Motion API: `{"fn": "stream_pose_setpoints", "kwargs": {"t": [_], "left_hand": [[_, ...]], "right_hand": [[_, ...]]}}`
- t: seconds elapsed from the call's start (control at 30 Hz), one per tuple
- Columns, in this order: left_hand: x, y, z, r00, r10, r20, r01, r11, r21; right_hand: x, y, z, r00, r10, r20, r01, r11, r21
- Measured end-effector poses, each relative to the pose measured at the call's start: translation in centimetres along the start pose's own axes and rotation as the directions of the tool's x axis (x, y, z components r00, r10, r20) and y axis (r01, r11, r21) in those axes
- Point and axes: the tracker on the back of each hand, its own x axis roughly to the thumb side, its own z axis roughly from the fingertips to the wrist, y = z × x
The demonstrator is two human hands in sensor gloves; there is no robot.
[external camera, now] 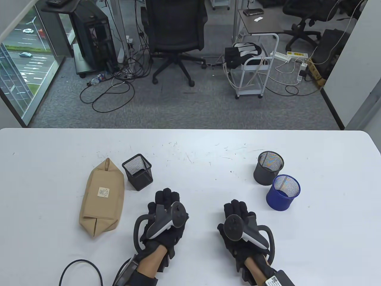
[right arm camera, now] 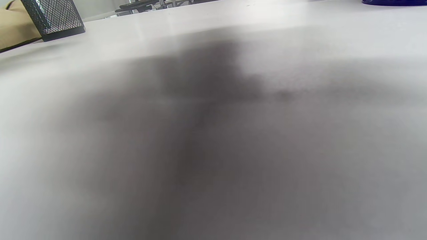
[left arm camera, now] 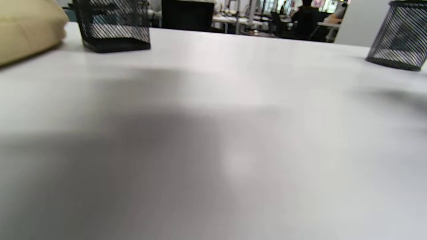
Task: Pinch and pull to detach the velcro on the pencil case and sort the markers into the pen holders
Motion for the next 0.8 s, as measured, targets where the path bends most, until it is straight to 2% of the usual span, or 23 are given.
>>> {"fn": "stream_pose_setpoints", "kwargs": {"t": [0.17, 0.33, 0.5, 0.6, 0.7, 0.8], "left_hand": [[-6.7, 3.9, -0.4, 0.977, 0.089, -0.194, -0.071, 0.993, 0.097], [-14.4, 5.6, -1.8, 0.901, 0.095, -0.424, -0.068, 0.995, 0.079], [-19.9, 4.1, -3.6, 0.814, 0.048, -0.578, -0.104, 0.993, -0.063], [-21.9, 2.7, -4.5, 0.782, 0.082, -0.618, -0.204, 0.97, -0.129], [-23.1, 2.0, -5.2, 0.753, 0.148, -0.641, -0.311, 0.939, -0.148], [-23.9, 1.7, -6.0, 0.737, 0.137, -0.662, -0.346, 0.918, -0.195]], "right_hand": [[-0.3, -0.1, 0.0, 1.0, -0.012, -0.004, 0.012, 1.0, 0.005], [-0.5, -0.2, 0.0, 1.0, -0.014, -0.011, 0.014, 1.0, 0.008], [-0.5, -0.2, -0.1, 1.0, -0.014, -0.014, 0.014, 1.0, 0.017], [-0.5, -0.2, -0.1, 1.0, -0.011, -0.016, 0.012, 1.0, 0.024], [-0.4, -0.1, -0.1, 1.0, -0.012, -0.017, 0.012, 1.0, 0.028], [-0.4, -0.2, -0.1, 1.0, -0.011, -0.02, 0.011, 0.999, 0.033]]}}
